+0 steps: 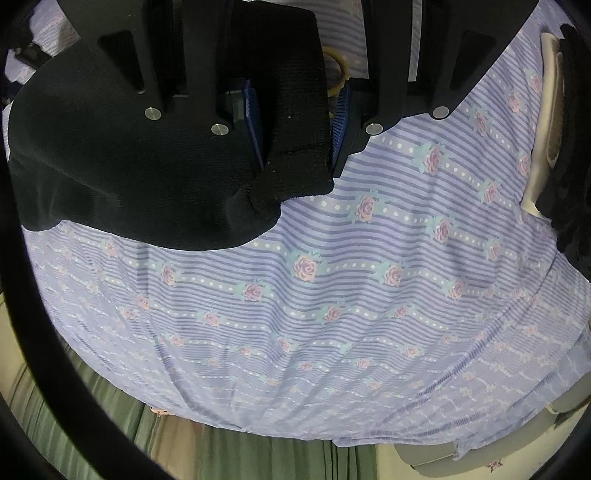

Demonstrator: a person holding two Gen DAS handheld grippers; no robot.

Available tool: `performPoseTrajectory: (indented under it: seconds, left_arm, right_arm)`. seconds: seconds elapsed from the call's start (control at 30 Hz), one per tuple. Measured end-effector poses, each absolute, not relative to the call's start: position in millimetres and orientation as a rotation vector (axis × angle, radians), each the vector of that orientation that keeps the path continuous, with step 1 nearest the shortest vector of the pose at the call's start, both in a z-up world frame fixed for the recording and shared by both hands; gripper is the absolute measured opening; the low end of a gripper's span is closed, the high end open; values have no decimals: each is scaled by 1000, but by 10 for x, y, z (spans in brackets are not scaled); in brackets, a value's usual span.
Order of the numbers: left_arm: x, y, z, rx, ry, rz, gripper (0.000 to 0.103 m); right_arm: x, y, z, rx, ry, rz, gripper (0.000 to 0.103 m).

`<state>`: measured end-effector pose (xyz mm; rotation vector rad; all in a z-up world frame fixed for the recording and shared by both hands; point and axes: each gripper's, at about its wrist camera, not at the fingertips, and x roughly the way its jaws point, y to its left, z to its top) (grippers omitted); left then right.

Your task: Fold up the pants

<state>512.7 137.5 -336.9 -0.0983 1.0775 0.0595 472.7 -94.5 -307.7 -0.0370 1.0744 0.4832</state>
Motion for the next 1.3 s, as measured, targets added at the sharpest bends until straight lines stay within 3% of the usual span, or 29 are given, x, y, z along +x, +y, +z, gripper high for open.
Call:
performPoseTrajectory:
  seconds: [0.23,0.47,0.53,0.67,0.8,0.9,0.93,1.03,1.07,1.3]
  left_arm:
    - [5041,1259,-3303,-28,1062,51,34]
    - [4989,1361,-3319,-100,1088,27,34]
    - [4929,1366,-3301,-86,1083,20,34]
    - [4788,1299,-3328,-12,1089,14,34]
    - [4779,1290,-3470,4,1145,38,37]
    - [4807,1209,-3418,106,1132,77,55]
    - [4787,1150,-3353,177,1111,103,62]
    - [4564,951,-3037,318,995,115,69]
    - [4440,869,-2897,332,942,95,76]
    - [3878,69,-2554,283,785,-150,77]
  right_arm:
    - [4656,-885,-2868,-128,1034,548,49]
    - [4928,-979,-3360,79,1190,571,49]
    - [4815,-1011,-3348,104,1152,554,27]
    - [4477,-1008,-3224,42,1099,497,22]
    - [4390,-1015,-3385,51,1168,472,17]
    - [4376,-1044,-3482,77,1248,453,17]
    - [4324,-1076,-3413,66,1226,416,20]
    - [4187,-1256,-3082,17,1098,290,56]
    - [4147,-1383,-2917,18,1019,240,59]
    - [4476,-2417,-2475,151,834,-21,61]
